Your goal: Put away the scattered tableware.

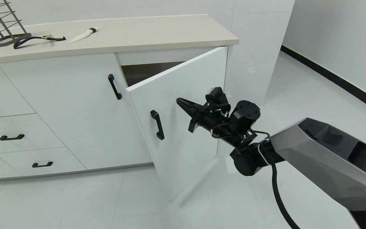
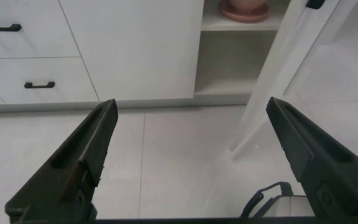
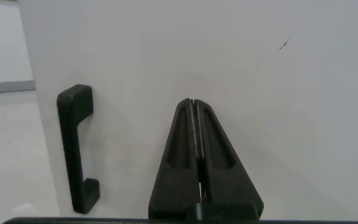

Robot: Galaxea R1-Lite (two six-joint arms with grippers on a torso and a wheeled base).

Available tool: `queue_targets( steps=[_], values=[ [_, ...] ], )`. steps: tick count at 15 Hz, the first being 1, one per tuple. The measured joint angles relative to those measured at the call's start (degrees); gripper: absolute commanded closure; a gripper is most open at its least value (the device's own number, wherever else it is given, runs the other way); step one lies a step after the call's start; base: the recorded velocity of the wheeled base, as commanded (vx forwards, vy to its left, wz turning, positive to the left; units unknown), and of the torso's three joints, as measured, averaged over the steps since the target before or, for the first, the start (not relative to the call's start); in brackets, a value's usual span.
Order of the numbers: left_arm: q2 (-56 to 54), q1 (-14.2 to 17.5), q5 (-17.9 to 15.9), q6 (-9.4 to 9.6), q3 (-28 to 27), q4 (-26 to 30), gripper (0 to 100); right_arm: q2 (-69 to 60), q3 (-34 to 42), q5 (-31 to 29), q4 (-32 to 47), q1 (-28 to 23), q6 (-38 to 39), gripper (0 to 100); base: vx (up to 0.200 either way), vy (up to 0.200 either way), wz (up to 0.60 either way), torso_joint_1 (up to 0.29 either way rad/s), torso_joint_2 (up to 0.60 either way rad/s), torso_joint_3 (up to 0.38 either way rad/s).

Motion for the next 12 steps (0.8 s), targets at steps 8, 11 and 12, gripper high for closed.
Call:
queue_targets(
  steps=[8,11,12],
  values=[
    [0.0,0.0,0.0,0.18,0.0,0.0,0,-14.5,30.5,0.7,-4.6,-0.4,0.4,100,0.0,0.0,0.0,0.0,0.0,0.0],
    [0.0,0.0,0.0,0.38,0.0,0.0,0,-33.6,49.6,2.0,-4.9,-4.6,-0.1,100,0.0,0.0,0.0,0.0,0.0,0.0],
    [0.0,0.0,0.0,0.38,0.0,0.0,0,-40.7,56.1,2.5,-4.9,-7.2,-0.3,100,0.0,0.0,0.0,0.0,0.0,0.0]
  ],
)
